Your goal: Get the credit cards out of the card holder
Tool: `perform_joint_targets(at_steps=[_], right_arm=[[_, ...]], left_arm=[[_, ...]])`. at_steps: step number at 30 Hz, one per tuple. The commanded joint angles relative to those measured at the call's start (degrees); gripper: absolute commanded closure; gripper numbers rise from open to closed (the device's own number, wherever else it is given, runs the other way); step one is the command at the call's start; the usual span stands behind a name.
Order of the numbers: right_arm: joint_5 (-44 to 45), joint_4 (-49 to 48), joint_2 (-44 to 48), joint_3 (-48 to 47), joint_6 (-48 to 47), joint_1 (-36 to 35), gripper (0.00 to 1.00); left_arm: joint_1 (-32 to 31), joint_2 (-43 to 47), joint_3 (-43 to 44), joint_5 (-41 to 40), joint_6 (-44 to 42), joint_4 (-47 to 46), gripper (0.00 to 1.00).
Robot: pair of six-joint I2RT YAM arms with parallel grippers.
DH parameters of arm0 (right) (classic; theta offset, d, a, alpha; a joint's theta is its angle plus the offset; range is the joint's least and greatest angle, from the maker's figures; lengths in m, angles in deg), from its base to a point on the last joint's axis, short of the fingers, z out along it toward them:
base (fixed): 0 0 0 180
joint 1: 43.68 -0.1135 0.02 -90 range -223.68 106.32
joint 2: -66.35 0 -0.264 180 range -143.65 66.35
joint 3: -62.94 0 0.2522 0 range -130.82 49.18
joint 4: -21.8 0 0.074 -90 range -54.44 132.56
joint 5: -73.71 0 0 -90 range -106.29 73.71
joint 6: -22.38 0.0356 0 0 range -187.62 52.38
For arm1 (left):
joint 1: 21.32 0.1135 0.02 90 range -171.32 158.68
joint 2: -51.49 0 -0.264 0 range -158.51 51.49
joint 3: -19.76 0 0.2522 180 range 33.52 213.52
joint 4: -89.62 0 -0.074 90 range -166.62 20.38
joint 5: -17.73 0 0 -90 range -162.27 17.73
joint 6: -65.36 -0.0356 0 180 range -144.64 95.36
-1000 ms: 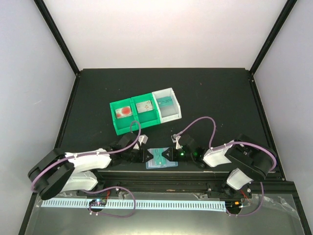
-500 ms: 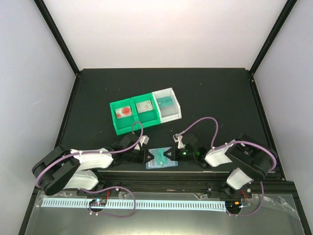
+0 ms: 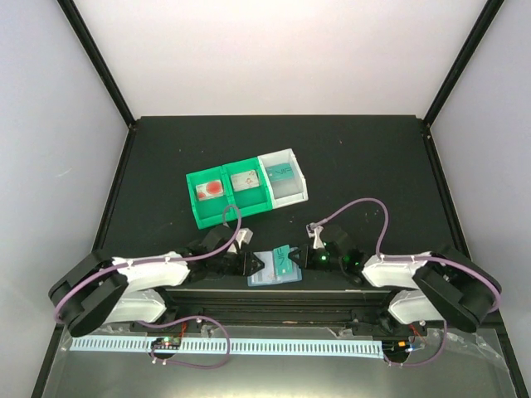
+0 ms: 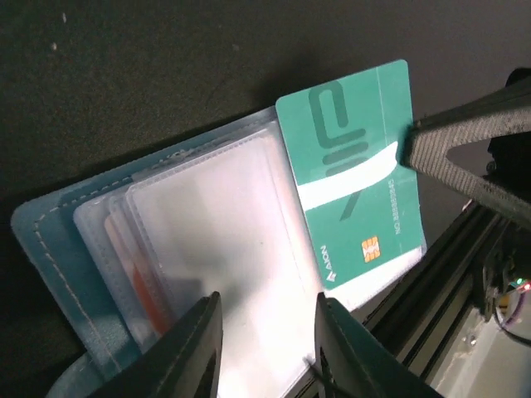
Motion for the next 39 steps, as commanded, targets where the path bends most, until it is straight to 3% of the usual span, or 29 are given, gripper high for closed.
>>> perform_joint_targets(at_steps=[1, 5, 10, 17, 26, 34, 39], right_arm=[[3.33, 7.08, 3.82, -0.07, -1.36, 0.47, 0.99], [3.42, 9.49, 9.56, -0.22, 0.19, 0.48, 0.99], [2.27, 11.81, 16.10, -0.71, 1.40, 0.48, 0.99], [-3.30, 6.13, 23.46, 0.68, 7.28, 0.50, 0.99], [-5.78, -3.14, 29.61, 2.65, 15.62, 0.43, 0.99], [-5.99, -9.19, 26.59, 1.75, 18.67, -1.12, 0.99], [-5.48, -11.23, 24.55, 1.34, 19.23, -1.82, 0.99]], left_arm=[[-0.23, 4.55, 3.01, -2.12, -0.27, 8.33, 0.59], [-0.32, 10.22, 4.18, -0.50, 1.50, 8.77, 0.41], [-0.31, 15.44, 2.78, 2.95, 5.01, 3.98, 0.28], [-0.31, 19.72, -1.88, 6.83, 10.92, -6.72, 0.21], [-0.40, 22.25, -4.84, 9.68, 17.19, -19.08, 0.38], [-1.05, 21.47, -5.78, 10.46, 20.60, -25.40, 0.50], [-1.25, 21.47, -6.24, 10.54, 21.86, -27.26, 0.72]])
